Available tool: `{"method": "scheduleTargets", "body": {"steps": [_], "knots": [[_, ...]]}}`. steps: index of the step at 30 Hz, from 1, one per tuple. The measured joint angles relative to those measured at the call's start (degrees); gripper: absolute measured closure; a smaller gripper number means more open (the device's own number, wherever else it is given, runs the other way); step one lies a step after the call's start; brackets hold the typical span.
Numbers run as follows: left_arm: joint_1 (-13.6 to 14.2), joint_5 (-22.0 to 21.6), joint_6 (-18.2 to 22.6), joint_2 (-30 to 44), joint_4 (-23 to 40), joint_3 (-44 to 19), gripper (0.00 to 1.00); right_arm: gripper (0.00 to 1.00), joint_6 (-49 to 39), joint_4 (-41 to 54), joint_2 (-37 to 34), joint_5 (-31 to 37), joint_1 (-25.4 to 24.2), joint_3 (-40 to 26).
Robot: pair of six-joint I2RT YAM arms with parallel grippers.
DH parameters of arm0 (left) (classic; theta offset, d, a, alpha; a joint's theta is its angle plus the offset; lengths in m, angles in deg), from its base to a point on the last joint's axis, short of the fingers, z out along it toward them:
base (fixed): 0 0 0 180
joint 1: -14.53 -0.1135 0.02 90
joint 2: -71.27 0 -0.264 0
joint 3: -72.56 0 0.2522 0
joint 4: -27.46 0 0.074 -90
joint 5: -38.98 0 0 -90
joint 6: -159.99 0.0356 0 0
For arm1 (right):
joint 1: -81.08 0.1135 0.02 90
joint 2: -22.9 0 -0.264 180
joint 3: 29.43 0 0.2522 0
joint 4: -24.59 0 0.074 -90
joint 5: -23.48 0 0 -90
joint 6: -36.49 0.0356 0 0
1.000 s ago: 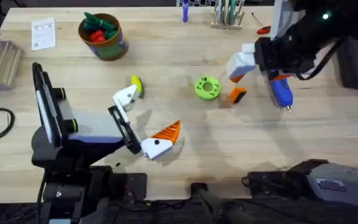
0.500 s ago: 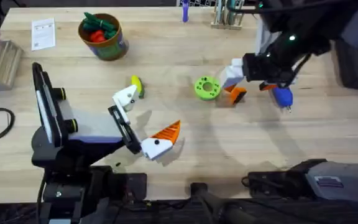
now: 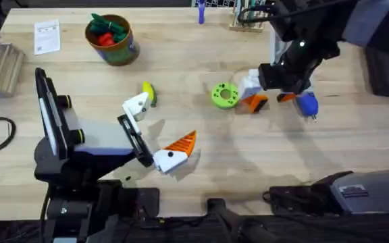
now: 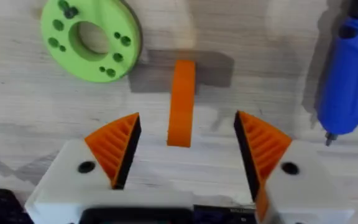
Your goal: Pick up the gripper from the table and insert it into the empty holder that is missing its gripper. Then pick up a screw, insert it into the mounting hole, and use the screwdriver to tighten it. Finally, clean up the table by picking up the vegetable and placing it into the bucket.
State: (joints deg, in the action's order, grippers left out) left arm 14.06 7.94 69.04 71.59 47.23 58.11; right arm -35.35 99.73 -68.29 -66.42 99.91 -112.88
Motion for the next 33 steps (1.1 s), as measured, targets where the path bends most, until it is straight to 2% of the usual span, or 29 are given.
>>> {"method": "scheduleTargets", "body": {"steps": [9,16,17,21,22,24,25,33], "knots": [[0.0,0.0,0.0,-0.02,0.0,0.0,0.014,0.165,-0.18,-0.93,0.0,-1.09,0.02,0.0],[0.0,0.0,0.0,-0.02,0.0,0.0,0.015,0.325,-0.22,-0.93,0.0,-1.09,0.07,0.0],[0.0,0.0,0.0,0.0,0.0,0.0,0.015,0.415,-0.2,-0.93,0.0,-1.09,0.2,0.0],[0.0,0.0,0.0,-0.02,0.0,0.0,0.015,0.607,-0.22,-0.96,0.0,-1.08,0.31,0.0],[0.0,0.0,0.0,-0.02,0.0,0.0,0.015,0.787,-0.41,-0.93,0.0,-1.05,0.39,0.0],[0.0,0.0,0.0,-0.01,-0.01,0.0,0.015,0.944,-0.43,-0.96,0.0,-1.07,0.39,0.0],[0.0,0.0,0.0,0.0,0.0,0.0,0.015,0.978,-0.37,-0.98,0.0,-1.04,0.39,0.0],[0.0,0.0,0.0,-0.01,0.0,0.0,0.014,0.988,-0.38,-0.67,0.05,-0.54,0.39,0.0]]}}
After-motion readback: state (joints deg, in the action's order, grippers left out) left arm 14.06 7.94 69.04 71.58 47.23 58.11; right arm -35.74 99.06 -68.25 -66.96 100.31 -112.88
